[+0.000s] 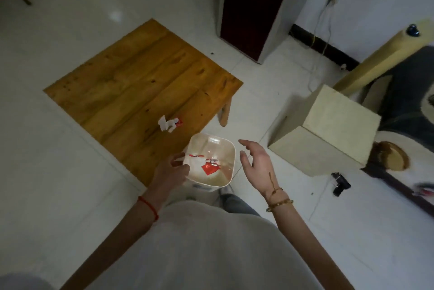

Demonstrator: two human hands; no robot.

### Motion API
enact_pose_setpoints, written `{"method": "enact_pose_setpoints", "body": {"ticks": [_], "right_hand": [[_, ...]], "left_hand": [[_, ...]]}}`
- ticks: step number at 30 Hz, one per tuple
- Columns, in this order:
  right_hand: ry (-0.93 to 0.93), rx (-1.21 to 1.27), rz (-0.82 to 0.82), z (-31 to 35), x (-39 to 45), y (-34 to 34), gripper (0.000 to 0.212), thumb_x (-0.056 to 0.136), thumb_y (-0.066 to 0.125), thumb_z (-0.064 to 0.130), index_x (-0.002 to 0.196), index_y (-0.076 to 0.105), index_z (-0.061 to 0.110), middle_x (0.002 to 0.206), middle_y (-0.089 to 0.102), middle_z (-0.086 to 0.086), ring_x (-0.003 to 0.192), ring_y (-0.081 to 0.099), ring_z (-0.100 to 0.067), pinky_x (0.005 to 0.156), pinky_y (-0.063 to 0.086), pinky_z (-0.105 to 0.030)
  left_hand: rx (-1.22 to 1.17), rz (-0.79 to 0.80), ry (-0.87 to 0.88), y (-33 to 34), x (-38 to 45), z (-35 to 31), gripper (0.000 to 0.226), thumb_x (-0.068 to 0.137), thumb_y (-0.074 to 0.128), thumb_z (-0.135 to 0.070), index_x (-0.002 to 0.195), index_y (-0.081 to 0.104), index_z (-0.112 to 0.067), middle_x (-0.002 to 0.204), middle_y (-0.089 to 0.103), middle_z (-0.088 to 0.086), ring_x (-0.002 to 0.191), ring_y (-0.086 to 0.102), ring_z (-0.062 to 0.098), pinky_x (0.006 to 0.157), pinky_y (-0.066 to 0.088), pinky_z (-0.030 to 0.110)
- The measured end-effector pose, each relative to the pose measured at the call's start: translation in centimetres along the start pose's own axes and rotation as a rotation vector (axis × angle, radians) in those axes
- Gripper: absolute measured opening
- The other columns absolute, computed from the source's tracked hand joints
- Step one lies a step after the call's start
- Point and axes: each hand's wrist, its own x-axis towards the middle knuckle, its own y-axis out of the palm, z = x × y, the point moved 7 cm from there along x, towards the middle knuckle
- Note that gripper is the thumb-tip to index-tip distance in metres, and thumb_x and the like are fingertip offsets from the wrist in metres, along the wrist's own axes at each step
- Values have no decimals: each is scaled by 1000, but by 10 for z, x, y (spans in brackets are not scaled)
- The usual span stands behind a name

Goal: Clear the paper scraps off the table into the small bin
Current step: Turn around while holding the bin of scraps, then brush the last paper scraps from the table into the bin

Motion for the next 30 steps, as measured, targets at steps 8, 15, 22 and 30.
{"method": "enact_pose_setpoints", "body": {"ticks": [8,15,22,30], "right_hand": [[-314,-129,268,-4,80,7,35,99,44,28,133,50,22,136,56,0,124,50,-17,103,35,-23],[-459,-171,407,11,127,53,38,99,48,21,136,50,11,138,55,-8,130,47,-23,106,32,-27],[-489,-153,592,24,172,129,41,99,47,18,139,45,11,144,47,-10,133,43,-26,110,40,-40],[-558,-288,680,20,236,232,49,99,46,18,146,35,15,155,32,-6,142,30,-24,116,31,-41]], "left_hand": [[-353,-225,-141,40,-6,23,38,78,59,-6,115,64,-15,97,69,4,86,63,22,75,54,36],[-527,-366,-279,48,11,51,29,72,61,-7,96,64,-23,87,69,-1,83,65,23,83,58,44],[-611,-398,-358,60,52,83,45,76,63,-7,120,60,-14,100,69,6,85,65,21,84,57,41],[-561,-418,-417,75,118,123,45,83,64,-18,128,56,-16,123,64,9,112,61,28,97,51,49]]}}
